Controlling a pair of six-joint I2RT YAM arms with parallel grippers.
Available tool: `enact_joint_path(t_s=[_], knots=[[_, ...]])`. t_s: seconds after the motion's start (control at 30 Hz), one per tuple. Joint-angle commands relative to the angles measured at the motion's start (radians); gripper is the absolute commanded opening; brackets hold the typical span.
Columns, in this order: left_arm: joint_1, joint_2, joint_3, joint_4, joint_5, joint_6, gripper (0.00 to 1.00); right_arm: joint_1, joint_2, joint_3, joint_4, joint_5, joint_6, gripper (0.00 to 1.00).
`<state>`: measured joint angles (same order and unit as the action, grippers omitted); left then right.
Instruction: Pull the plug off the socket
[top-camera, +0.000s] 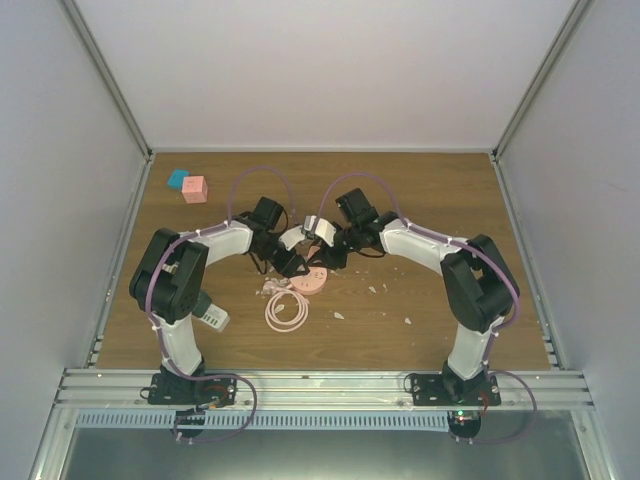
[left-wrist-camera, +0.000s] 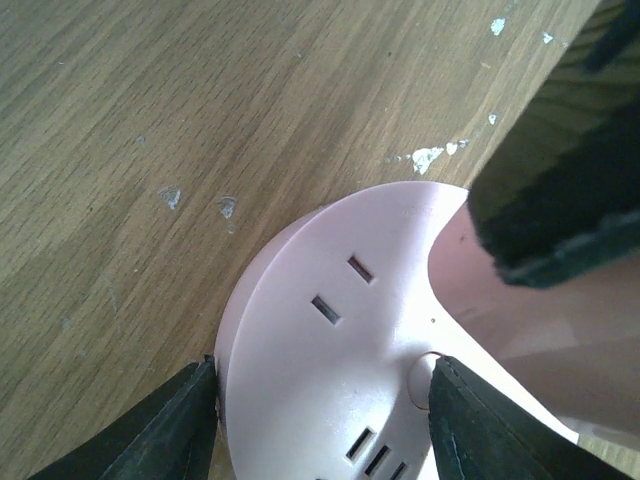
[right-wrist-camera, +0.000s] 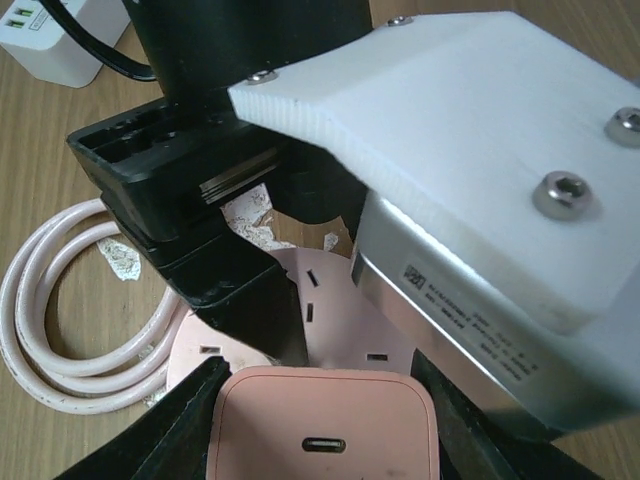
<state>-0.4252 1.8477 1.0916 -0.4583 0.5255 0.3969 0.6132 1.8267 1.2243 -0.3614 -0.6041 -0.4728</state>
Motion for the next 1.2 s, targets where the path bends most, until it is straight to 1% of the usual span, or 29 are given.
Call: enact_joint_path(t_s=[0.0, 0.13, 0.3, 0.43, 0.57, 0.7, 0.93, 1.07, 1.17], knots=[[0.021, 0.065, -0.013, -0.098, -0.029, 0.036, 0.59, 0.021, -0.056, 0.012, 0.062, -0.028, -0.039, 0.25], [0.063, -0.019, 0.027, -0.114, 0.048, 0.092, 0.64, 0.012, -0.069, 0.011, 0.063, -0.055, -0.027, 0.25], [0.129, -0.112, 0.085, -0.123, 0.122, 0.125, 0.68, -0.023, -0.088, 0.025, 0.066, -0.102, 0.010, 0.25], [0.180, -0.182, 0.098, -0.103, 0.191, 0.133, 0.71, -0.080, -0.114, 0.030, 0.091, -0.164, 0.086, 0.25], [0.178, -0.283, 0.050, -0.025, 0.239, 0.134, 0.72, -0.147, -0.137, 0.021, 0.145, -0.230, 0.195, 0.26], [0.148, -0.350, 0.010, 0.062, 0.240, 0.134, 0.72, -0.207, -0.149, -0.002, 0.208, -0.291, 0.289, 0.27], [0.018, -0.450, -0.079, 0.264, 0.148, 0.156, 0.73, -0.295, -0.136, -0.052, 0.347, -0.460, 0.531, 0.26], [-0.046, -0.417, -0.053, 0.310, 0.052, 0.133, 0.71, -0.311, -0.142, -0.094, 0.431, -0.487, 0.618, 0.26], [-0.082, -0.388, -0.035, 0.343, 0.043, 0.137, 0.72, -0.315, -0.143, -0.115, 0.482, -0.494, 0.676, 0.27]])
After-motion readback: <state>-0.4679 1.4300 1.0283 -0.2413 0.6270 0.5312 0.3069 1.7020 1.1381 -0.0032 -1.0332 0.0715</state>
